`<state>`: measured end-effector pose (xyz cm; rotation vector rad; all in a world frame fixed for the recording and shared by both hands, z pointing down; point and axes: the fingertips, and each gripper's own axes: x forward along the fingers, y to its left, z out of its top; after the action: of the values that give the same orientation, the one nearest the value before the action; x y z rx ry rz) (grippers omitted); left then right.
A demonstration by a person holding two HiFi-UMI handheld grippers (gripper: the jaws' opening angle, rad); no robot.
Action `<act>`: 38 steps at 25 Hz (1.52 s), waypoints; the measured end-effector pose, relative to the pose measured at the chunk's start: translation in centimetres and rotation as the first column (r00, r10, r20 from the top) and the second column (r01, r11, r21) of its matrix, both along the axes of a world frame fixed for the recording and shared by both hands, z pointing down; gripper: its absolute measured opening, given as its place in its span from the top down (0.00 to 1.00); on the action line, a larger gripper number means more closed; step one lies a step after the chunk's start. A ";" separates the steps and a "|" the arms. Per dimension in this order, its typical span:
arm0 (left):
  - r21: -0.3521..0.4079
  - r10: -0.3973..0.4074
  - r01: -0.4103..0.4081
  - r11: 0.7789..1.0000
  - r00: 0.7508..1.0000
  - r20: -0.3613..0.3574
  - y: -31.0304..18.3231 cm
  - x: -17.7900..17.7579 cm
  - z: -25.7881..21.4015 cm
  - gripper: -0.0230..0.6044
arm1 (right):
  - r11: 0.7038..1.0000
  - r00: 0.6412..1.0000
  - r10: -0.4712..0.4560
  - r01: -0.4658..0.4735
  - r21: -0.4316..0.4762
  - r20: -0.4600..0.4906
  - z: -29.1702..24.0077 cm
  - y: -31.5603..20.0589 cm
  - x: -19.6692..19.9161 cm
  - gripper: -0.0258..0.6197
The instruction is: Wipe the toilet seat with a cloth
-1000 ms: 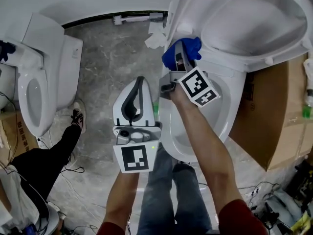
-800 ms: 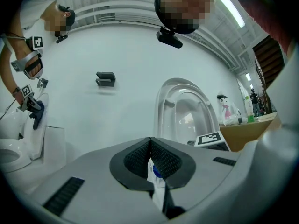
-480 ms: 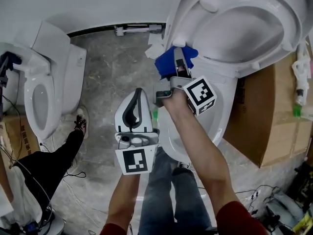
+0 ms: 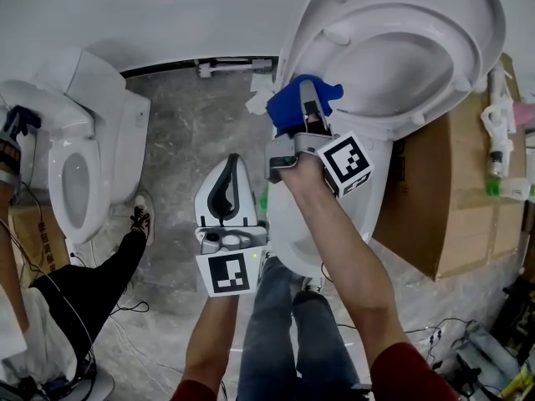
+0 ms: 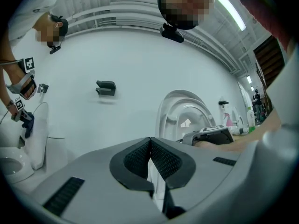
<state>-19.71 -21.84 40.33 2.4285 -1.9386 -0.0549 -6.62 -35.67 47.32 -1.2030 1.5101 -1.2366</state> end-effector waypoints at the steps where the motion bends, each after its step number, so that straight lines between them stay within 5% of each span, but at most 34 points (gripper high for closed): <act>1: 0.003 0.000 0.000 1.000 1.000 -0.002 0.1 0.1 -0.4 0.94 | 1.000 1.000 0.001 -0.001 0.013 0.003 -1.0 -0.2 0.1 0.88; 9: 0.046 0.000 0.000 0.999 1.000 -0.005 0.2 0.6 -4.5 0.94 | 0.994 1.000 0.004 -0.003 0.109 -0.004 -9.3 -0.8 1.3 0.88; 18: 0.065 0.025 -0.024 0.998 1.000 -0.018 -0.1 2.3 -8.6 0.94 | 0.996 0.999 -0.022 0.020 0.082 0.025 -13.2 -0.3 1.7 0.88; 24: 0.069 0.032 -0.030 0.997 0.999 -0.020 0.2 3.0 -10.1 0.94 | 0.983 0.996 -0.022 0.037 0.177 -0.085 -17.4 -0.5 2.7 0.88; 27: 0.066 0.036 -0.034 0.997 0.999 -0.026 0.3 3.5 -10.5 0.94 | 0.973 0.973 -0.017 0.069 0.219 -0.230 -19.7 -1.2 3.4 0.88; 31: 0.066 0.050 -0.048 0.997 0.998 -0.026 0.2 4.2 -10.9 0.94 | 0.968 0.873 -0.024 0.142 0.207 -0.487 -20.7 -1.6 3.9 0.88; 35: 0.067 0.063 -0.061 0.996 0.998 -0.026 0.0 5.3 -11.3 0.94 | 0.960 0.652 0.032 0.191 0.205 -0.758 -21.3 -1.4 4.6 0.88; 38: 0.084 0.078 -0.079 0.993 0.997 0.008 -0.1 6.2 -11.6 0.94 | 0.960 0.492 0.084 0.192 0.202 -0.867 -21.9 -1.2 6.1 0.88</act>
<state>-13.49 -21.95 28.77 2.5573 -1.8775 -0.1314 -0.57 -36.90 25.39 -1.7135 2.3708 -0.3234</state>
